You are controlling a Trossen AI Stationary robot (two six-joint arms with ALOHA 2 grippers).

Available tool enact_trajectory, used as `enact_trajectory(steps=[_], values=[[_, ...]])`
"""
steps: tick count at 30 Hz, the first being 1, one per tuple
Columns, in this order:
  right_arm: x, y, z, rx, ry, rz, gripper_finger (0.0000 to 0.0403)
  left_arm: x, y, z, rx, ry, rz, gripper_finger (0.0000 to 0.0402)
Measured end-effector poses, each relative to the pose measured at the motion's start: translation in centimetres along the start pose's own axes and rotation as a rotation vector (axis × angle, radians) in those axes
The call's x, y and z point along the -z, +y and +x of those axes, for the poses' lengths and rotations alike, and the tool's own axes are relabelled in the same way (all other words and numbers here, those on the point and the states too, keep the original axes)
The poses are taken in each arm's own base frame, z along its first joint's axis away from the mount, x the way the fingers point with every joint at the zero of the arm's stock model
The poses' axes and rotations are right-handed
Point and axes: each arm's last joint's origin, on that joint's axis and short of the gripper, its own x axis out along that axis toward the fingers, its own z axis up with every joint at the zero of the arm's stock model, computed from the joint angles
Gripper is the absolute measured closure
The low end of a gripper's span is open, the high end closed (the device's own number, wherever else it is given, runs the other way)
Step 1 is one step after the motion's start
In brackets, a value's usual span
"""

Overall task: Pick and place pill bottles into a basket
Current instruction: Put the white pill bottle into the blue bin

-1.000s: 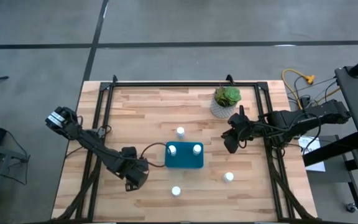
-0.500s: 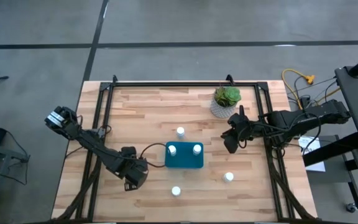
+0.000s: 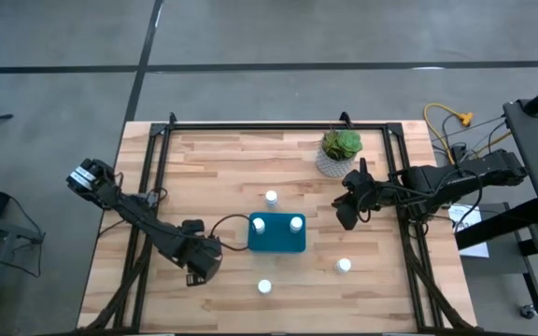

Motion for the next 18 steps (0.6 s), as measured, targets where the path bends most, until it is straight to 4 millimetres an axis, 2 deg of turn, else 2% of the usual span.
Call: enact_trajectory(steps=[8, 18], values=[[0.0, 0.0, 0.0, -0.001, -0.002, 0.001, 0.0335, -0.1, 0.1, -1.5, 0.051, -0.031, 0.008, 0.0252], [0.0, 0.0, 0.0, -0.002, -0.002, 0.001, 0.0335, -3.2, 0.1, -7.9, 0.191, -0.203, -0.043, 0.0252]])
